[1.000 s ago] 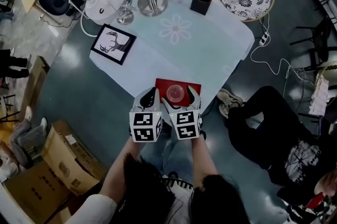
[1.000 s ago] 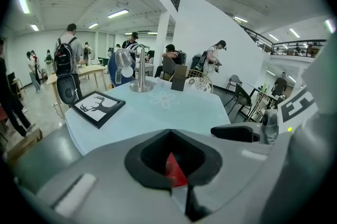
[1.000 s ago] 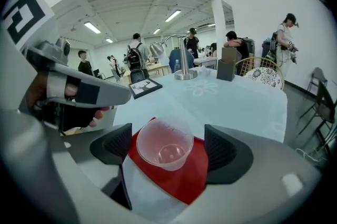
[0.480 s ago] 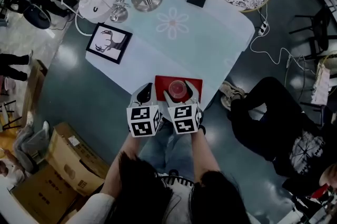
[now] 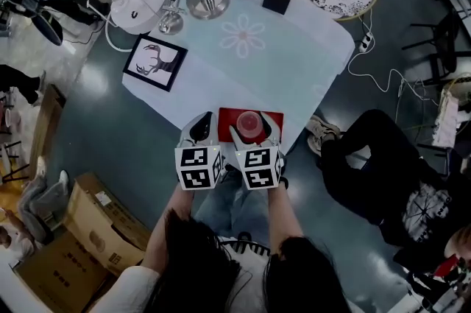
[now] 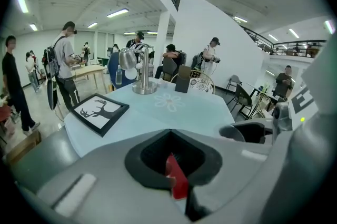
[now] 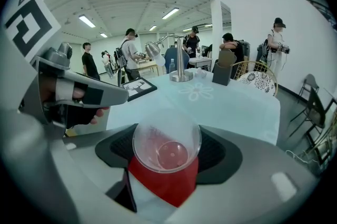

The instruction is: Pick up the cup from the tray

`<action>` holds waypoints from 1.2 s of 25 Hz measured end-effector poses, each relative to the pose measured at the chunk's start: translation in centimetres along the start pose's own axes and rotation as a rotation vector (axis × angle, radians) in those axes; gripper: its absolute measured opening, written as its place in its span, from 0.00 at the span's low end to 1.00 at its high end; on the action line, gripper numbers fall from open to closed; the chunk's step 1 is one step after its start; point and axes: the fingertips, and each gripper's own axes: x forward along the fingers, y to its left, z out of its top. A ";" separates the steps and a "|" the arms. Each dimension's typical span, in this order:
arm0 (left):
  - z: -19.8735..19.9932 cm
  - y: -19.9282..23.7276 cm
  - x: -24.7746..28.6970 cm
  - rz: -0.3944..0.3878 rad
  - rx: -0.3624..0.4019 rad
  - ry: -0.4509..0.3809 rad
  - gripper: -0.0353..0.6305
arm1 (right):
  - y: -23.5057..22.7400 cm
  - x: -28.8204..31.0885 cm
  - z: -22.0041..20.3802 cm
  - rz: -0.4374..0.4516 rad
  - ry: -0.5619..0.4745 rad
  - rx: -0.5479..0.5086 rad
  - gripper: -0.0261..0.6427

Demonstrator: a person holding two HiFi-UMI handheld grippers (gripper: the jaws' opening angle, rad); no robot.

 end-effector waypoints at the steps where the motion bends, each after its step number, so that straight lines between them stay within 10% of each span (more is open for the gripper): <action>1: 0.4 -0.1 0.0 -0.007 0.003 -0.006 0.05 | 0.0 -0.1 0.4 0.004 -0.003 -0.008 0.56; 30: 6.4 -3.7 6.2 -0.056 0.006 -0.038 0.05 | -7.4 4.1 5.1 0.047 -0.006 -0.020 0.55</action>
